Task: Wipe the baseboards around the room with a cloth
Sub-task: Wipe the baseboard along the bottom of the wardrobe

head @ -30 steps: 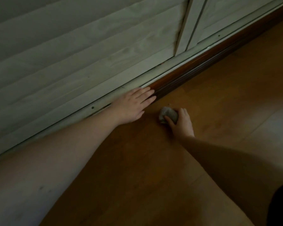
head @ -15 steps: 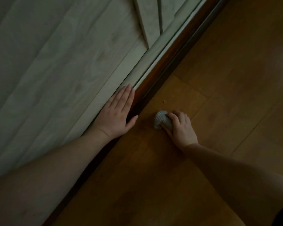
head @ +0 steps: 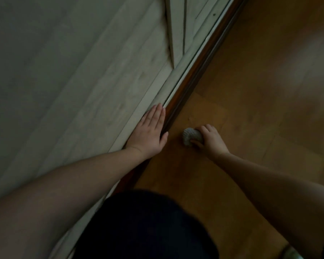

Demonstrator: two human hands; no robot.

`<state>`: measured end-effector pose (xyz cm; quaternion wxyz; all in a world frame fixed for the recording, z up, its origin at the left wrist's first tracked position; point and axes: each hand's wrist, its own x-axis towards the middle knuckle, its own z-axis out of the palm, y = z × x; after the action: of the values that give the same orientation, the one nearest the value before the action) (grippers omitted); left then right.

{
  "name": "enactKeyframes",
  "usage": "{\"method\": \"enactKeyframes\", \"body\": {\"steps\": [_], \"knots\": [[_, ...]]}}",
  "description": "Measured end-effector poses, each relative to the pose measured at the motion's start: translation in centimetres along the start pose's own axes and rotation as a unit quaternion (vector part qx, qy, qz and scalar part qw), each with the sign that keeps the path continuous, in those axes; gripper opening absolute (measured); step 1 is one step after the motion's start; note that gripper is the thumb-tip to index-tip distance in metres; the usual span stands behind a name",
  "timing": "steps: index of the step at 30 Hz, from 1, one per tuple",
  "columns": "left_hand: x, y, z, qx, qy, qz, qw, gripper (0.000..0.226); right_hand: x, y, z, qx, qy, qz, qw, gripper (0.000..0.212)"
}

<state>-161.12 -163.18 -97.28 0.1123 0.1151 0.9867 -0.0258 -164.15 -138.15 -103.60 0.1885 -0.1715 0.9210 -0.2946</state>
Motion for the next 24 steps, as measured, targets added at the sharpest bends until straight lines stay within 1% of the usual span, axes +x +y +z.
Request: {"method": "enactKeyframes", "body": {"steps": [2,5,8,10,12,13,15,20,22,24], "knots": [[-0.1,0.2,-0.6,-0.008,-0.015,-0.009,1.0,0.076,-1.1,-1.5,-2.0,-0.001,0.008,0.026,1.0,0.042],[-0.4,0.3,-1.5,-0.02,-0.023,-0.012,0.999,0.075,-2.8,-3.2,-4.1,0.001,0.027,0.064,0.998,0.042],[-0.4,0.3,-1.1,-0.01,-0.032,-0.019,0.999,0.077,-2.8,-3.9,-3.4,0.035,0.028,0.078,0.996,0.045],[-0.2,0.3,-0.8,0.007,-0.041,-0.016,0.999,0.077,-2.6,-4.0,-1.7,0.072,0.035,0.08,0.994,0.048],[0.1,-0.2,-0.9,0.028,-0.054,-0.002,0.998,0.078,-2.7,-4.2,0.3,0.122,0.045,0.072,0.989,0.052],[0.5,-0.5,-1.1,0.043,-0.06,0.019,0.997,0.077,-2.8,-4.3,1.2,0.139,0.047,0.069,0.987,0.054],[1.5,-1.0,-1.8,0.041,-0.069,0.05,0.996,0.075,-2.7,-4.7,2.8,0.149,0.04,0.054,0.987,0.054],[1.9,-0.9,-1.1,0.066,-0.02,0.058,0.996,0.079,0.5,-5.6,5.3,0.155,0.051,0.012,0.986,0.047],[2.2,-1.0,-0.4,0.072,-0.004,0.07,0.995,0.08,2.0,-4.7,5.5,0.14,0.049,-0.015,0.989,0.044],[2.4,-1.1,-0.3,0.066,-0.004,0.073,0.995,0.081,3.0,-3.7,4.9,0.124,0.039,-0.043,0.991,0.043]]}}
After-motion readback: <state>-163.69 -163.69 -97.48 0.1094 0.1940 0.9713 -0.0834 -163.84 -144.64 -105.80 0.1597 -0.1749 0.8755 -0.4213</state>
